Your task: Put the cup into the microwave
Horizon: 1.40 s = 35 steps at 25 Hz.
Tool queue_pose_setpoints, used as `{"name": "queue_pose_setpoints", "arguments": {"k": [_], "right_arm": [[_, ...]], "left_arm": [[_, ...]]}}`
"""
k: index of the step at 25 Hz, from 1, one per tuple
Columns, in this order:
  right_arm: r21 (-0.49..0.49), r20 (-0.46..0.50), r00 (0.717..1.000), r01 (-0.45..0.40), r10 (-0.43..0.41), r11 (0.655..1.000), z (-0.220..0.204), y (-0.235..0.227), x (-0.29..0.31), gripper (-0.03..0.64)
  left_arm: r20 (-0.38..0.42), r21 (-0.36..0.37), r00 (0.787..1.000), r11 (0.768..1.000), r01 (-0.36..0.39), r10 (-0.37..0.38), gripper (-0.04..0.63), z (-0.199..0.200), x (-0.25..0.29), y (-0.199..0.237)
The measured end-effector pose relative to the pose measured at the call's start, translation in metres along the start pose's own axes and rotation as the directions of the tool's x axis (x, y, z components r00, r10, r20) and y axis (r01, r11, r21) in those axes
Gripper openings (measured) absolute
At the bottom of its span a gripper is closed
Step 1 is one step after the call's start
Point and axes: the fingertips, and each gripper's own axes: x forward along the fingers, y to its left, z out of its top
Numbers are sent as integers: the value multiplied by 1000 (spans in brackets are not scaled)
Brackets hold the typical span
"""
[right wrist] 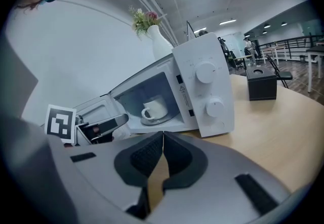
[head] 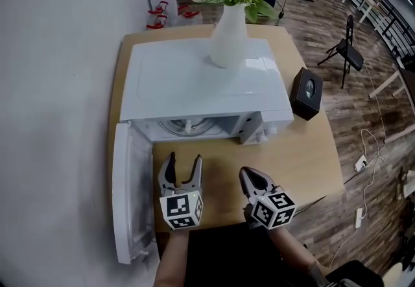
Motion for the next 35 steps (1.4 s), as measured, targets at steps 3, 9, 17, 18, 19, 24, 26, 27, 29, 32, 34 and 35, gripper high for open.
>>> {"name": "queue_pose_setpoints", "arguments": {"k": [3, 9, 17, 18, 19, 24, 26, 27, 29, 32, 34, 35], "right_arm": [[-5, 12, 1000, -2, 2, 1000, 0, 3, -5, -6], [-9, 55, 998, -8, 9, 1000, 6, 10, -19, -6], [-57, 145, 989, 10, -1, 998, 23, 9, -50, -8], [-75, 160, 987, 18, -5, 997, 26, 8, -55, -8], [-92, 177, 984, 26, -9, 995, 30, 7, -60, -8], [-147, 284, 959, 38, 6, 988, 48, 8, -89, -8], [-162, 299, 954, 42, 9, 986, 51, 9, -96, -8], [-165, 294, 956, 45, 6, 985, 51, 10, -98, -8], [-159, 281, 960, 47, 0, 986, 47, 10, -101, -8], [-160, 268, 963, 47, -3, 986, 41, 11, -103, -8], [-169, 263, 965, 49, -3, 984, 39, 12, -104, -8], [-168, 262, 965, 45, 0, 985, 38, 12, -104, -8]], "left_arm": [[0, -11, 1000, 999, 30, -30, 247, -2, -15, -8], [19, -28, 997, 997, 78, -78, 72, -1, -46, -22], [-51, -28, 968, 969, 246, -248, 5, -13, -72, -53], [-54, -34, 961, 963, 269, -270, 5, -14, -75, -56], [-55, -36, 956, 957, 287, -289, 5, -14, -78, -58], [-36, -2, 936, 937, 349, -349, 5, -4, -91, -69], [-20, 25, 934, 934, 356, -356, 5, 1, -94, -71], [-10, 37, 933, 932, 360, -360, 5, 3, -95, -72], [6, 51, 928, 927, 372, -372, 5, 6, -97, -76], [6, 61, 925, 924, 378, -379, 5, 9, -96, -79], [0, 63, 926, 924, 377, -377, 5, 9, -95, -79], [0, 61, 926, 925, 376, -376, 5, 8, -95, -79]]}}
